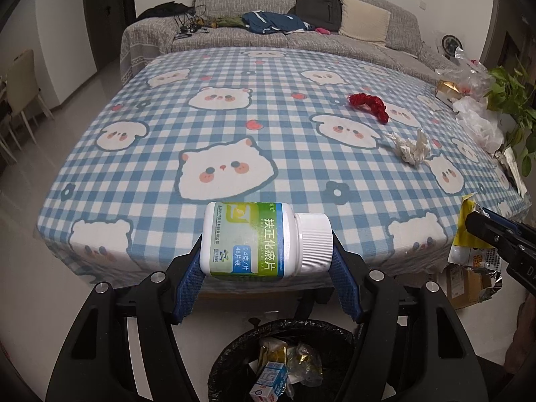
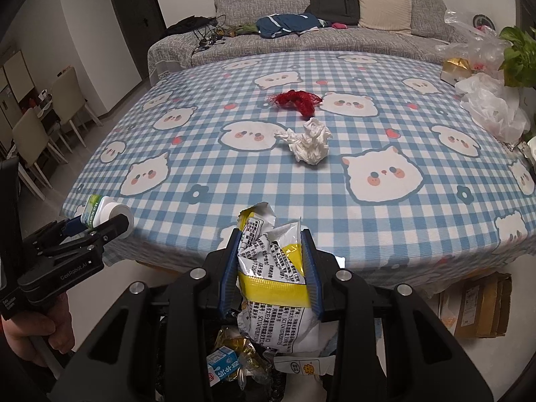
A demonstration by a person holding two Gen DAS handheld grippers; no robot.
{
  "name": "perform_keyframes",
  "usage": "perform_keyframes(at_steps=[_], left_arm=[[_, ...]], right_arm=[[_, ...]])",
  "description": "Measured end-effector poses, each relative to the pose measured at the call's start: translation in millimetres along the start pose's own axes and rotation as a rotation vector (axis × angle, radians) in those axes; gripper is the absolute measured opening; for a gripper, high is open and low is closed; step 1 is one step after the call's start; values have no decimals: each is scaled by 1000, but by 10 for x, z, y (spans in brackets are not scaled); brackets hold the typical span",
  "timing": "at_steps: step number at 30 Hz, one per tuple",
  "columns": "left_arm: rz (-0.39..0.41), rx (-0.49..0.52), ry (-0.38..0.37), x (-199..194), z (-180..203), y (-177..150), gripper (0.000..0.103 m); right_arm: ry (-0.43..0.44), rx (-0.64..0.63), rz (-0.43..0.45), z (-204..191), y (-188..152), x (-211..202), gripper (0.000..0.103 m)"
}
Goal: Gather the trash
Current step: 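Carry the snack wrapper and pill bottle down over the trash bin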
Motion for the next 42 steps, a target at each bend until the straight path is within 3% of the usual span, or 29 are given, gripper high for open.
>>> perform_keyframes(at_steps=[23, 42], left_arm=[[-33, 5, -21, -22, -161, -770, 66], [-90, 21, -21, 31, -358, -1545, 66]], right_arm=[[-1, -35, -11, -277, -430, 71, 34], [-10, -30, -75, -468, -1143, 276, 34]])
Point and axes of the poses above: each gripper's, at about its wrist camera, not at the fingertips, and x roughly the way its jaws point, z to its right, y to its top, the point moved 3 cm from there along x, roughly the way its jaws point, and after that the axes turned 7 degrees about y, right-handed, at the moved point
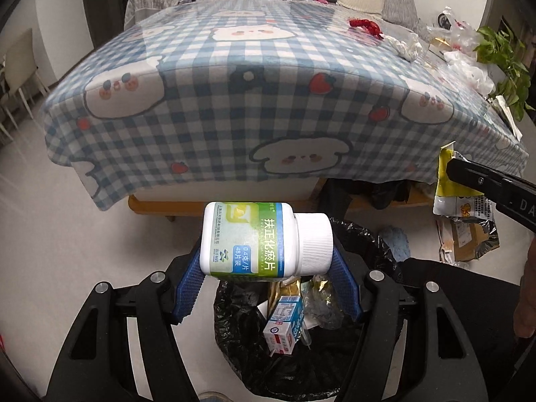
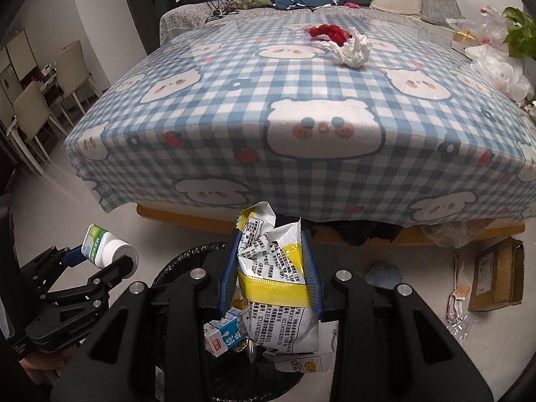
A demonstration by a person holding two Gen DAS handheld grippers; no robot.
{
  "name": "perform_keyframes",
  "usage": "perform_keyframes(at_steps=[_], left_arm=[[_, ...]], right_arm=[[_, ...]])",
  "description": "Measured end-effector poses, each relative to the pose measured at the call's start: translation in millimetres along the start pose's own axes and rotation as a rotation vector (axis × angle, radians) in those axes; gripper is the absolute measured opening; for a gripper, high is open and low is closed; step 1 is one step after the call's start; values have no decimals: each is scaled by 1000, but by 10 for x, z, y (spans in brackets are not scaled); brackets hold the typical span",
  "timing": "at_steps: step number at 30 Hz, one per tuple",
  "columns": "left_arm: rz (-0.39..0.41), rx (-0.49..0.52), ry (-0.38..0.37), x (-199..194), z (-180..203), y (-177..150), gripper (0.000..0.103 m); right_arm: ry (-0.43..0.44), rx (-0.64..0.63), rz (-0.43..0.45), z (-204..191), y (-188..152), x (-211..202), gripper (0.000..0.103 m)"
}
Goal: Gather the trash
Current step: 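Carry the snack wrapper and pill bottle down over the trash bin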
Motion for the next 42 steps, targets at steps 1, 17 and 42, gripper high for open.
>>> perform_keyframes(at_steps=[1, 17, 42], left_arm=[[-3, -1, -1, 9, -12, -32, 66], [-45, -20, 41, 275, -387, -419, 66], [-77, -48, 60, 464, -549, -510, 66]], right_arm=[[1, 0, -2, -13, -28, 22, 34], [14, -24, -58, -341, -409, 449, 34], [26, -55, -77, -559, -456, 825, 65]])
Point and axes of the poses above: each gripper's, at about its wrist camera, not at the fingertips, and x roughly the way its jaws point, z to its right, y to its top, the point moved 3 cm from there along x, roughly the way its jaws point, and after that the axes turned 7 degrees about y, right-handed, at the moved point
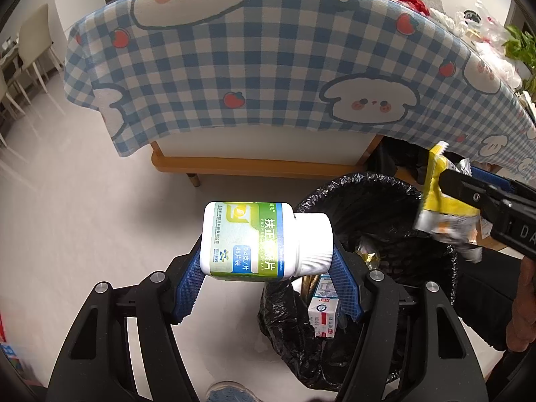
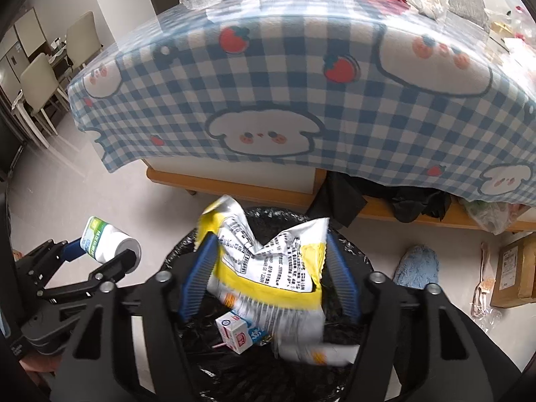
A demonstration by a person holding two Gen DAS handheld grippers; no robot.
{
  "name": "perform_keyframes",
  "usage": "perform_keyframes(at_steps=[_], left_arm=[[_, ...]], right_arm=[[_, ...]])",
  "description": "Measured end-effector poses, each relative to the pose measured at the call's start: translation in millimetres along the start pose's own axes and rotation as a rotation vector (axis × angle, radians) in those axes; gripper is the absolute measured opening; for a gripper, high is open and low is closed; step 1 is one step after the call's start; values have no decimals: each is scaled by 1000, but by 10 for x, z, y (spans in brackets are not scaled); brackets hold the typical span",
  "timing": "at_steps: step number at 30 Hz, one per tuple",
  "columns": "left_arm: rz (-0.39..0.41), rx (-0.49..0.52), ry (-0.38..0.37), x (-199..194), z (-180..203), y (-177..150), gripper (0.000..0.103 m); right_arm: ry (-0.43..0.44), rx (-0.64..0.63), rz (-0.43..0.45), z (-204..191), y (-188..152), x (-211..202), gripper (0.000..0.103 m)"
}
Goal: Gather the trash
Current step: 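Carry the snack wrapper and pill bottle down over the trash bin, then open the right tool to drop the wrapper while the left tool releases the bottle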
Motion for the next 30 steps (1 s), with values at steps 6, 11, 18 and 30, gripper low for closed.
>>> perform_keyframes(at_steps=[6, 11, 18, 30], left_arm=[[3, 25, -8, 9, 207, -5, 66], [8, 33, -22, 4, 407, -13, 66], [19, 56, -45, -4, 737, -14, 66], [29, 86, -68, -21, 1204, -26, 66]], right_arm=[[-31, -4, -1, 180, -102, 8, 78], [-63, 6, 14, 418, -235, -66, 91], [-140, 44, 58, 851, -447, -262, 96], [-185, 125, 70, 1396, -548, -528, 96]])
Point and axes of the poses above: each gripper's, at about its wrist camera, not at the fingertips, and x roughly the way its jaws point, z to its right, y to its top, the point moved 3 cm from there along x, roughly the way its jaws point, and after that the axes turned 7 degrees about y, right-handed, at the moved point
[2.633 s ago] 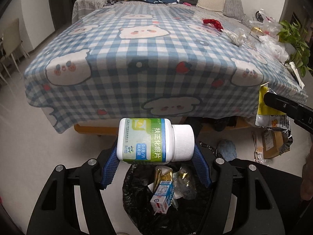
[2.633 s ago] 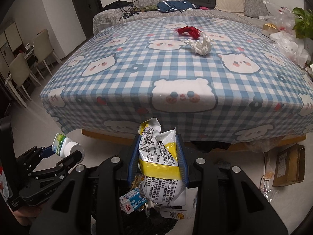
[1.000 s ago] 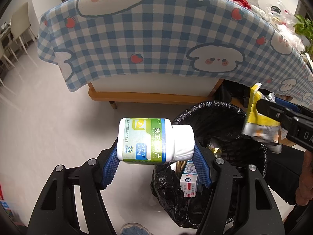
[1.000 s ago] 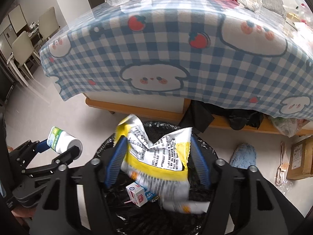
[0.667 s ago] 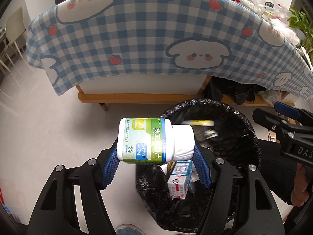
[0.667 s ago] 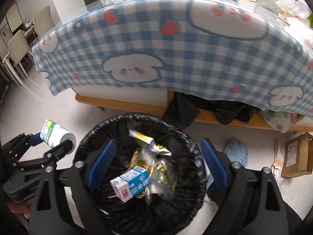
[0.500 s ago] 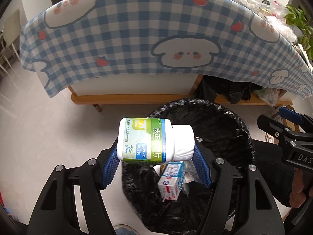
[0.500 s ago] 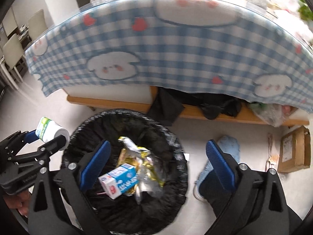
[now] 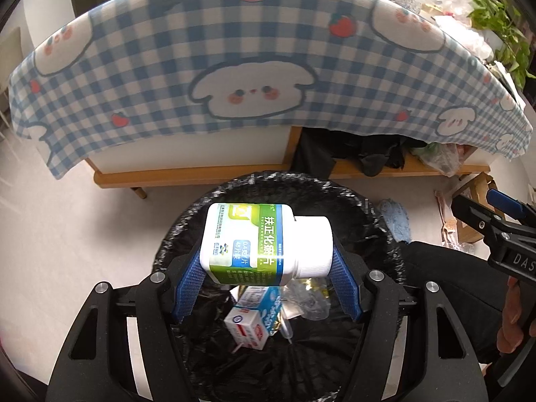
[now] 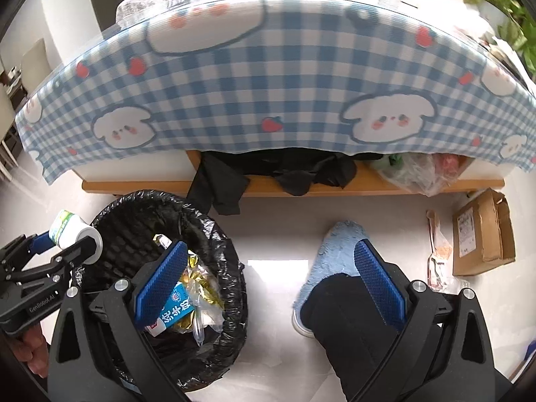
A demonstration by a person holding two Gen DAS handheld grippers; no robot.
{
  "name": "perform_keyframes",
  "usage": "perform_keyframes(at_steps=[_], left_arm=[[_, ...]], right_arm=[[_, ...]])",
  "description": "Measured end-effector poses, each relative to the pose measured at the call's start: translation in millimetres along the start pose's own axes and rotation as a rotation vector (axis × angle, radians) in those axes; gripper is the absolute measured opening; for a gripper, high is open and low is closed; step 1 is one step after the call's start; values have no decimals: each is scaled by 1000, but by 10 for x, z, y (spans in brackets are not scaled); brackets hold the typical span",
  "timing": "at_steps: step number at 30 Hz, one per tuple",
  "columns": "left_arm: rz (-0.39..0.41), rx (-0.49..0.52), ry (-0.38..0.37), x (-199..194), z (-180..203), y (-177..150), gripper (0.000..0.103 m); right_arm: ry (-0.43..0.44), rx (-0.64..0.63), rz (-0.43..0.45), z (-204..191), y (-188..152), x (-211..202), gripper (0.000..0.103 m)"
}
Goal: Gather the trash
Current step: 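Open the right tool to drop the wrapper while the left tool releases the bottle, then move both open tools back over the bed toward the tissue and red net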
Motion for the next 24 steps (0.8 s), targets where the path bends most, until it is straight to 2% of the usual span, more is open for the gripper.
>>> perform_keyframes(at_steps=[9, 11, 19, 24], left_arm=[[11, 31, -12, -21, 175, 7, 67], [19, 32, -1, -39, 164, 4, 76], [58, 13, 20, -175, -19, 45, 97], [76, -8, 15, -305, -154, 140, 97]], right_arm=[[-7, 19, 2, 70, 20, -12, 96], [-7, 17, 0, 60, 26, -4, 96], [-9, 19, 3, -8, 85, -26, 96], [0, 19, 26, -109, 206, -135, 96]])
Point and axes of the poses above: each gripper's, at about its wrist camera, not at the fingertips, and x roughly the way its jaws point, z to its right, y to its top, the point moved 3 cm from there along x, roughly the way its jaws point, and after that the axes turned 7 degrees about y, right-handed, at the moved point
